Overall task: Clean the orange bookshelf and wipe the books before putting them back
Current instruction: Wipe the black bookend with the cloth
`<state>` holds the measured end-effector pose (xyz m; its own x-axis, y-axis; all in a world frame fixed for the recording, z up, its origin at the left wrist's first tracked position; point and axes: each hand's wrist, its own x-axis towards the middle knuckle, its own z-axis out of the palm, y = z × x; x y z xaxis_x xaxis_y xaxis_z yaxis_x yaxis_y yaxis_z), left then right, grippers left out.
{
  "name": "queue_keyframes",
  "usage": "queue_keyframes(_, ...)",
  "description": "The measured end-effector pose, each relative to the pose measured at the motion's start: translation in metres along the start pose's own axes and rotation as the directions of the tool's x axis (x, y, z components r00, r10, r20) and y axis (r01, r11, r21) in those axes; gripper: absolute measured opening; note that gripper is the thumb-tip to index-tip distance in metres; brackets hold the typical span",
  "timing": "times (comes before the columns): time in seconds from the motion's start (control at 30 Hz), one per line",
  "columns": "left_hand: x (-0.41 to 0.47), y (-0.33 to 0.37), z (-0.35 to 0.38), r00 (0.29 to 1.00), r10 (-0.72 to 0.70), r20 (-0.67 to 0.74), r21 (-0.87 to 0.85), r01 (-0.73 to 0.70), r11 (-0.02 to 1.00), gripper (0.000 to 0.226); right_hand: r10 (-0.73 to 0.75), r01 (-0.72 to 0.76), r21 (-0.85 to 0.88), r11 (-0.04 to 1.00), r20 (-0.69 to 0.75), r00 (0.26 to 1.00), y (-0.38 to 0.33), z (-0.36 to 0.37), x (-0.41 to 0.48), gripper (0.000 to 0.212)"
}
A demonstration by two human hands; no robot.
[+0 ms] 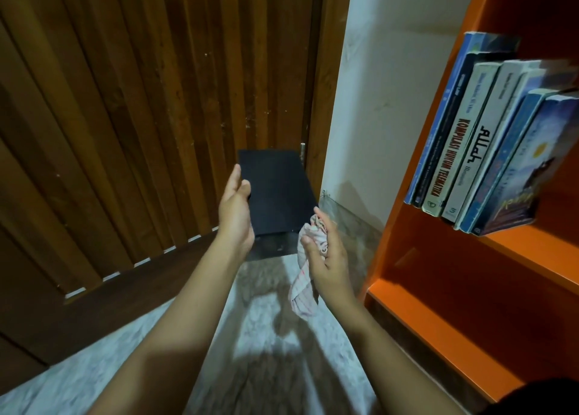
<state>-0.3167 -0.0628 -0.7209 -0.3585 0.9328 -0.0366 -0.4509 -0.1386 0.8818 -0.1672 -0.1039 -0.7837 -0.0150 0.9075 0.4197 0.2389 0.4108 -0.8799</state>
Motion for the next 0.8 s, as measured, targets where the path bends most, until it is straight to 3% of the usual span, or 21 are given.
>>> queue_keyframes(0.13,-0.021,-0.019,-0.005,0.991,0.014,0.134,0.329,-0.058,0.942,0.048,0.055,-0.043,0.095,0.995,-0.130,0.990,-0.009,0.001,0.014,0.039)
queue_keyframes(0.2,-0.032,-0.027,-0.010,0.981,-0.001,0.195,0.386,-0.076,0.919,0.045,0.080,-0.067,0.089,0.994,-0.154,0.985,-0.013,-0.003,0.022,0.037)
queue_keyframes(0.33,-0.038,-0.033,-0.014,0.961,0.003,0.276,0.387,-0.114,0.915,0.032,0.103,-0.099,0.031,0.995,-0.179,0.978,-0.017,-0.007,0.026,0.037)
queue_keyframes(0.53,-0.044,-0.024,-0.003,0.939,-0.052,0.341,0.213,-0.023,0.977,0.028,0.045,-0.087,-0.152,0.984,-0.264,0.964,-0.024,-0.006,0.028,0.038)
queue_keyframes(0.8,-0.045,-0.014,0.005,0.944,-0.102,0.314,0.091,0.077,0.993,0.033,-0.087,0.060,-0.212,0.975,-0.119,0.989,-0.027,0.008,0.026,0.037)
